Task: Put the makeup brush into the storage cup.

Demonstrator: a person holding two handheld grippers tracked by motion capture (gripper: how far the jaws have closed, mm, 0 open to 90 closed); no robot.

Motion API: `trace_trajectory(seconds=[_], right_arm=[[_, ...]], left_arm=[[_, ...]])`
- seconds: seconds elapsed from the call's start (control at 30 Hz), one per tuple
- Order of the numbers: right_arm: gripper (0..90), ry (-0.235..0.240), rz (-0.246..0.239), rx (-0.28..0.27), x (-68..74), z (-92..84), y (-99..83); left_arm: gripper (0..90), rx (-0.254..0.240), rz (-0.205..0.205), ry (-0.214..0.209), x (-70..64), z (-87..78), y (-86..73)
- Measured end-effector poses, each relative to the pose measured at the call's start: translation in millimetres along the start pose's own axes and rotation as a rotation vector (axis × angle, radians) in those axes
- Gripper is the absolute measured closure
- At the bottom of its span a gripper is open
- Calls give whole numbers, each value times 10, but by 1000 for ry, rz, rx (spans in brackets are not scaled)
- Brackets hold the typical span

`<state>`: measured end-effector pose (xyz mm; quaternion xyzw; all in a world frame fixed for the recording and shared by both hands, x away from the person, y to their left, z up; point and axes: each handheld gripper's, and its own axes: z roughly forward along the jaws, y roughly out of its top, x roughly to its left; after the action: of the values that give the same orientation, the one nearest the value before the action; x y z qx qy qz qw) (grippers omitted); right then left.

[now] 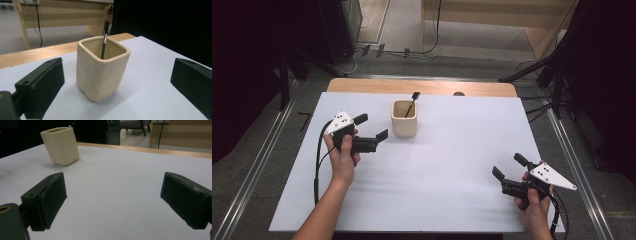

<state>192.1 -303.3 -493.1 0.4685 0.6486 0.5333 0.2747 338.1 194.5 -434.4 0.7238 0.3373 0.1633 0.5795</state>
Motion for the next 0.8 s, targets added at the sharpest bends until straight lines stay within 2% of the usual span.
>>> trace_trajectory(seconds=[0.43, 0.8], right_arm=[[68, 1, -3, 0, 6, 6, -2], [68, 2, -1, 2, 12, 10, -5]], left_arm=[[0, -10, -5, 3, -1, -206, -101], [0, -7, -23, 25, 24, -380, -250]])
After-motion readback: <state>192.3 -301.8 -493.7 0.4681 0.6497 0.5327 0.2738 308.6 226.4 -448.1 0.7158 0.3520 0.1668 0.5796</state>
